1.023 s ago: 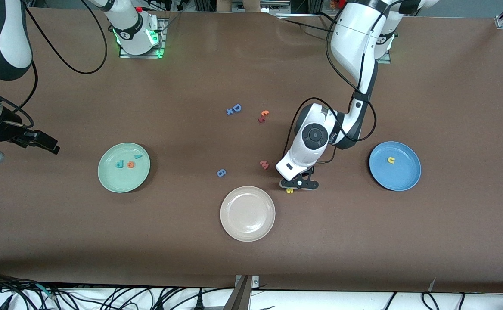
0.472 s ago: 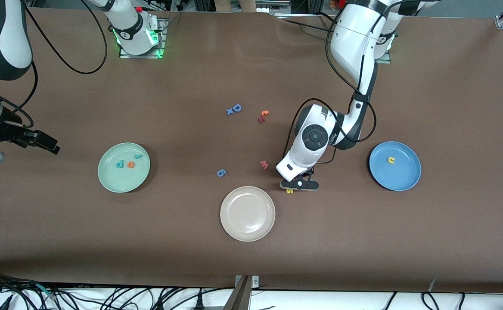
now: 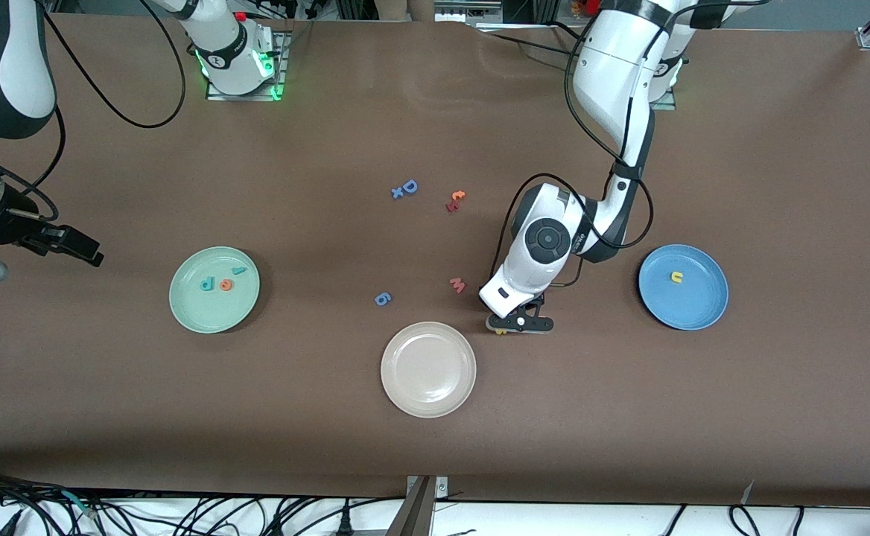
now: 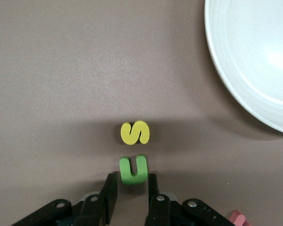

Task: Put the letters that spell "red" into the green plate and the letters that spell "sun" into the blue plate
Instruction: 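Close the left gripper on the green u and lift it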

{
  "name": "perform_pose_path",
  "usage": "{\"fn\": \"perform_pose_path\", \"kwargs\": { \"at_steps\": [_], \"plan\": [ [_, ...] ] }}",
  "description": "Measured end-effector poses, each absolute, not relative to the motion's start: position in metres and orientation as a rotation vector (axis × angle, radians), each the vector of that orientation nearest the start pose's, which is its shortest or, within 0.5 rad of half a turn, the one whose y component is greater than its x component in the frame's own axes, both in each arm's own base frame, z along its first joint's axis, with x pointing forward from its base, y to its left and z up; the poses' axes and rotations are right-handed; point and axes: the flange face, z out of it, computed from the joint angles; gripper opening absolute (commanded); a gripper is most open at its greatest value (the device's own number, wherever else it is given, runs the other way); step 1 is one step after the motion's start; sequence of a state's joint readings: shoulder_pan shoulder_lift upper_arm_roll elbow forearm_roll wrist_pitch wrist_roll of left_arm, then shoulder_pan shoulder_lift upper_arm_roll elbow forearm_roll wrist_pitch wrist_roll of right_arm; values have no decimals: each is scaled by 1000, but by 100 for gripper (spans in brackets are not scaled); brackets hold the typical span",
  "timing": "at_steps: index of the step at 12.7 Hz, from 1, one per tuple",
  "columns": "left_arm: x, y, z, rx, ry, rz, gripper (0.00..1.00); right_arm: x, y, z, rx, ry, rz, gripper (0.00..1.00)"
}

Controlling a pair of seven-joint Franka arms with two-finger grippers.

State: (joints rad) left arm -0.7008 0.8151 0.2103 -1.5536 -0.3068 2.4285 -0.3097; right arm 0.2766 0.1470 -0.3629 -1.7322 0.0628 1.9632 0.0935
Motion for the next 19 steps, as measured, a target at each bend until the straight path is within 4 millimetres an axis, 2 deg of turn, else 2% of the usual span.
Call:
{"fn": "perform_pose_path", "kwargs": {
  "at_steps": [2, 4, 6, 9, 16, 19],
  "plan": [
    [618, -355, 181, -3230, 41, -97, 34, 613, -38, 502, -3116, 305, -147, 99],
    [619, -355, 181, -3230, 40, -99, 40, 613, -38, 502, -3116, 305, -147, 99],
    [622, -351, 180, -3230, 29, -100, 56, 613, -38, 502, -3116, 305, -147, 99],
    [625, -346, 179, -3229, 17, -98, 57, 613, -38, 502, -3116, 305, -147, 99],
    [629, -353, 176, -3233, 30, -112, 56, 612, -38, 499, -3116, 305, -143, 99],
    [631, -356, 172, -3232, 35, -118, 50, 612, -38, 497, -3116, 306, -139, 99]
  ]
}}
